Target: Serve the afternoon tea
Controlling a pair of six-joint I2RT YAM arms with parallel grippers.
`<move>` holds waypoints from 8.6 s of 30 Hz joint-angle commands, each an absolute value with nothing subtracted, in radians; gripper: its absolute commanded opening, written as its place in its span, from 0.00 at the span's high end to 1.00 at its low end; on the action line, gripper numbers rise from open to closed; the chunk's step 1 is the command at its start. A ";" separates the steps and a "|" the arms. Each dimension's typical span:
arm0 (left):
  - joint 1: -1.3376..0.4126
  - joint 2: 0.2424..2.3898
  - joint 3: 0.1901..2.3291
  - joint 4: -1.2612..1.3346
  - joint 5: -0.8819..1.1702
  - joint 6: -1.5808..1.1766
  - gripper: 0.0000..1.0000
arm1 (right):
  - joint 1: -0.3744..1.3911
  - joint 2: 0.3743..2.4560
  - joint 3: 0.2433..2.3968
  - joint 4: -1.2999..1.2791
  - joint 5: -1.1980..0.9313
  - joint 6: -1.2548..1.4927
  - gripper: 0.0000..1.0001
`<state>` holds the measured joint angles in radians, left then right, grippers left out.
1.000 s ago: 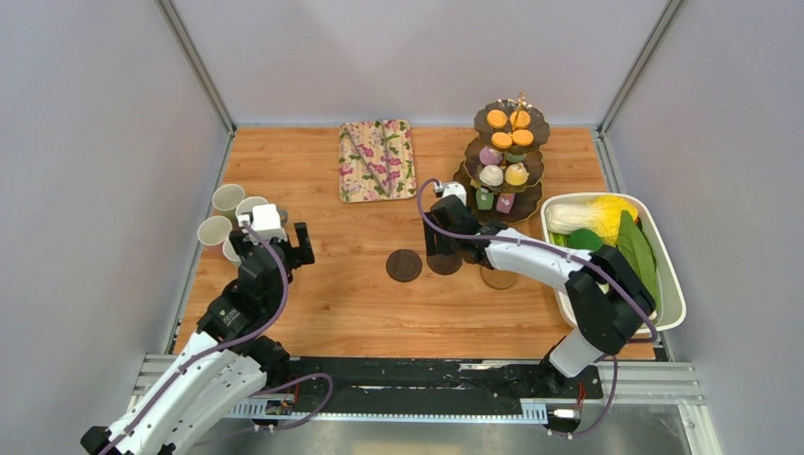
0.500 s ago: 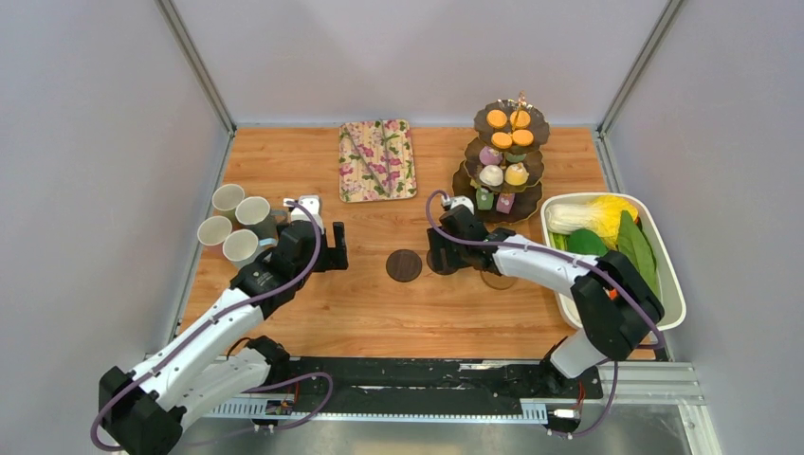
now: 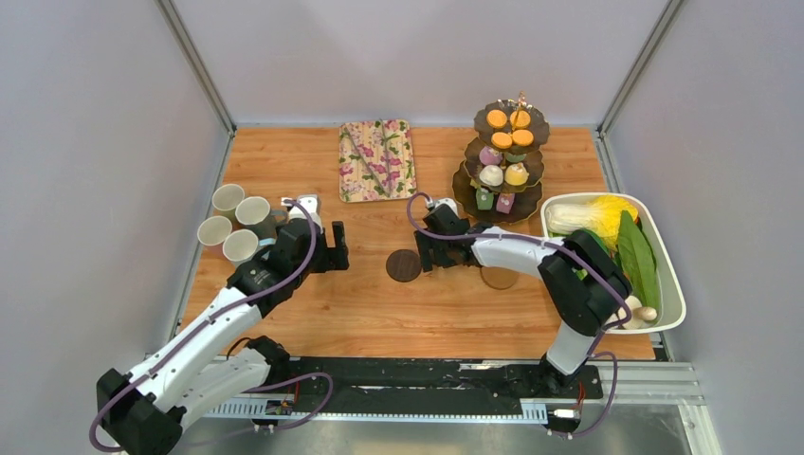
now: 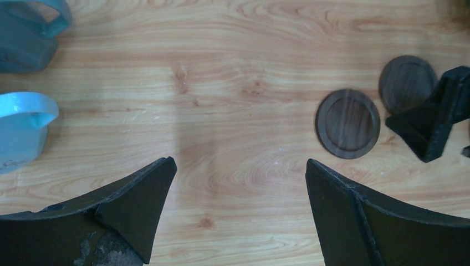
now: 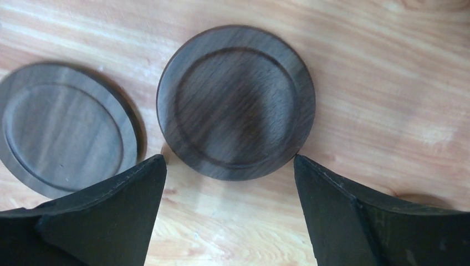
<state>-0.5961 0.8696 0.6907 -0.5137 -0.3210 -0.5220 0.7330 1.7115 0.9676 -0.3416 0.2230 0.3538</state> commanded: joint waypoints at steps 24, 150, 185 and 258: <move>-0.600 0.776 0.952 -0.682 -0.611 -0.507 0.00 | 0.912 1.717 1.123 -0.381 0.180 0.381 0.02; -0.600 0.667 0.606 -0.259 -0.805 -0.140 0.00 | 0.652 1.480 0.834 -0.482 0.148 0.480 0.10; -0.600 0.658 0.606 -0.258 -0.800 -0.138 0.00 | 0.870 1.752 1.012 -0.416 0.080 0.496 0.35; -0.600 0.642 0.605 -0.260 -0.795 -0.141 0.00 | 0.716 1.575 0.888 -0.396 0.017 0.596 0.20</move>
